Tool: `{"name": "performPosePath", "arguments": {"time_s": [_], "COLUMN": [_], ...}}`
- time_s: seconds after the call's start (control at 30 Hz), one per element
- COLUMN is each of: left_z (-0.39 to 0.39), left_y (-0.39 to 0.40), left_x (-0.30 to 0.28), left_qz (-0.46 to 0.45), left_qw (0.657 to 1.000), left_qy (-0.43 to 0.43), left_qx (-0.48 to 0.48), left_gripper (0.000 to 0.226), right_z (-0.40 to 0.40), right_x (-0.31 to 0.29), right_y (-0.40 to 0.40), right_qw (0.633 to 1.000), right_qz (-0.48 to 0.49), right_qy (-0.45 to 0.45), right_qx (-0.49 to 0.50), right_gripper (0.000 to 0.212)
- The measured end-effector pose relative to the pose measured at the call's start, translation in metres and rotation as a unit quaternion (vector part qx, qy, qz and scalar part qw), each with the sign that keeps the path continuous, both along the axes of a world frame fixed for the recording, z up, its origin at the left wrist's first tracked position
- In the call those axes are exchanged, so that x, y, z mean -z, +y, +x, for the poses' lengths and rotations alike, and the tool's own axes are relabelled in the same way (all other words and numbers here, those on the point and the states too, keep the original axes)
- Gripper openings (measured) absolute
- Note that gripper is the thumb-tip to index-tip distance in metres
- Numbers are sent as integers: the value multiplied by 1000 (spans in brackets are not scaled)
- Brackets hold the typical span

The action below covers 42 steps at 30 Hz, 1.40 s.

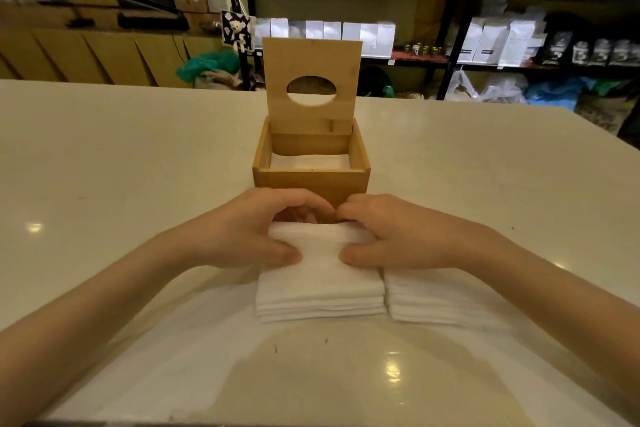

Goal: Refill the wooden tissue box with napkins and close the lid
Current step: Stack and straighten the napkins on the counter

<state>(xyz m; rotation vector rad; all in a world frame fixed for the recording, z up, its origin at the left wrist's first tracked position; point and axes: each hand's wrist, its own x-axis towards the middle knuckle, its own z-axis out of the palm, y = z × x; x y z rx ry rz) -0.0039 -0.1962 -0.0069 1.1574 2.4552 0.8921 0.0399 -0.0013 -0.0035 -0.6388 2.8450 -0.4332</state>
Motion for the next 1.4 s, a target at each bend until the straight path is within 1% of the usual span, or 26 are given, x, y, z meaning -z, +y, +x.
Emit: {"name": "performPosePath", "arguments": {"time_s": [0.03, 0.1, 0.2, 0.27, 0.33, 0.43, 0.53, 0.63, 0.7, 0.8, 0.87, 0.97, 1.03, 1.13, 1.2, 1.27, 1.3, 1.33, 1.37, 1.4], "left_z": [0, 0, 4, 8, 15, 23, 27, 31, 32, 30, 29, 32, 33, 29, 26, 21, 17, 16, 15, 18], "left_y": [-1, -2, -3, -2, 1, 15, 35, 59, 71, 81, 85, 86, 84, 81, 78, 72, 67, 62, 57, 52], "left_x": [-2, -10, -28, -43, -58, -74, -75, -66, -61, -67, -79, -95, -100, -98, -95, -90, -86, -81, -77, -76], "left_qz": [6, 27, 80, 141, 204, 269, 278, 268, 260, 283, 317, 339, 334, 324, 327, 326, 326, 322, 319, 320], "left_qw": [1000, 999, 995, 988, 974, 953, 941, 928, 926, 932, 932, 934, 936, 936, 928, 924, 924, 923, 912, 887], "left_qy": [9, 24, 15, -17, -66, -123, -186, -254, -269, -219, -165, -81, -55, -64, -96, -93, -58, 11, 122, 240], "left_qx": [-5, -20, -53, -65, -67, -61, -55, -48, -46, -54, -61, -81, -91, -125, -149, -175, -191, -210, -228, -233], "left_gripper": [55, 53, 45, 35, 29, 32, 31, 32, 27, 21, 15, 14, 14, 7, 11, 12, 13, 18, 22, 24], "right_z": [1, 4, 11, 17, 23, 32, 43, 55, 62, 70, 71, 65, 57, 44, 37, 30, 26, 22, 18, 14], "right_x": [-1, -5, -19, -31, -45, -64, -72, -65, -58, -56, -59, -64, -63, -59, -58, -60, -62, -64, -67, -69], "right_y": [2, 5, 12, 19, 30, 50, 70, 87, 93, 100, 101, 96, 90, 82, 76, 72, 70, 67, 64, 61], "right_qw": [1000, 999, 990, 973, 949, 909, 876, 852, 834, 807, 787, 759, 741, 710, 700, 691, 688, 685, 682, 680], "right_qz": [-2, -37, -132, -221, -308, -410, -475, -502, -520, -559, -592, -630, -650, -679, -687, -694, -697, -699, -702, -703], "right_qy": [4, 14, 55, 67, 63, 59, 30, -15, -24, 12, 33, 38, 27, -1, -20, -35, -39, -41, -43, -44], "right_qx": [-3, -5, 4, 25, 38, 49, 81, 146, 185, 187, 171, 157, 167, 184, 193, 198, 199, 200, 201, 203], "right_gripper": [28, 22, 10, 5, 7, 17, 24, 32, 37, 27, 26, 24, 21, 19, 18, 18, 17, 17, 16, 16]}}
